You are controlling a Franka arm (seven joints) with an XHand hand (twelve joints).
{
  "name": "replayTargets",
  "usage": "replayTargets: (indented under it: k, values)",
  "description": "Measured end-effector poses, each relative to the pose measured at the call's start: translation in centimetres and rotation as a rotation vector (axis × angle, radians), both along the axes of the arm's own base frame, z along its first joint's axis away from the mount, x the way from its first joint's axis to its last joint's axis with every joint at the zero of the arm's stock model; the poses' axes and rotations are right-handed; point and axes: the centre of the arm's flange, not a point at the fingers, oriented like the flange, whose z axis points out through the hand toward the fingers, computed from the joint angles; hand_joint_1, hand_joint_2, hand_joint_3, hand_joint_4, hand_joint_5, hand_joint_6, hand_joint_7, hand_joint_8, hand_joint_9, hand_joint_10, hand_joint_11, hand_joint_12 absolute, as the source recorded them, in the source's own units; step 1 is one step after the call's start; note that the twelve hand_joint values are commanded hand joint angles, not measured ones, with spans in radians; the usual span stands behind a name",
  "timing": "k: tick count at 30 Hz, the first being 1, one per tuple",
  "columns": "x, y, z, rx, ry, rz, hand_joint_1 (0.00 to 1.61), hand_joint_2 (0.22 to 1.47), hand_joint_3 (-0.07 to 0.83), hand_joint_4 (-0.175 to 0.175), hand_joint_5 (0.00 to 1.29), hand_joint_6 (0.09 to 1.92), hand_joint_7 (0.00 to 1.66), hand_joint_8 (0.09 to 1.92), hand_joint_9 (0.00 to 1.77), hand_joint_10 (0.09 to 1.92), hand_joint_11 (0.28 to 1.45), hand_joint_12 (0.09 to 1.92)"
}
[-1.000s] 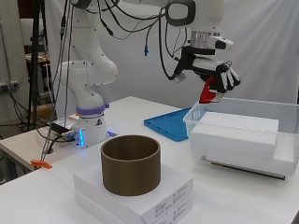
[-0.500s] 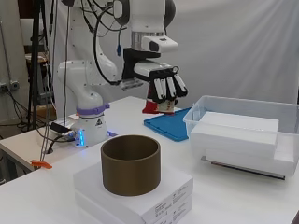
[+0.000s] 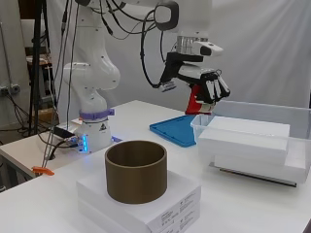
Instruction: Teleoperate dual arm-hand system to remove items from a box
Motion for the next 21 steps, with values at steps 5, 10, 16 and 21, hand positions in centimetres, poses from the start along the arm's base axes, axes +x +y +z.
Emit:
replayTargets:
  k: [5, 10, 16, 21]
  values:
    - [-1.1, -8.0, -1.0, -0.009, 0.014, -0.160, 1.14, 1.22, 0.002, 0.175, 0.75, 1.92, 1.03, 1.92, 1.27, 1.92, 1.03, 1.83]
    - [-5.2, -19.0, -0.5, -0.006, 0.012, -0.398, 1.17, 1.22, -0.003, 0.175, 0.74, 1.92, 1.00, 1.92, 1.24, 1.92, 1.01, 1.82]
    - [-5.9, -17.7, -3.8, -0.014, 0.072, -0.396, 0.40, 0.86, -0.015, 0.043, 0.25, 0.75, 0.43, 0.73, 0.61, 0.81, 0.61, 0.83]
    - [-5.5, -18.7, -1.8, -0.024, 0.062, -0.422, 0.01, 0.72, 0.005, -0.033, 0.01, 0.09, 0.01, 0.09, 0.22, 0.09, 0.45, 0.09]
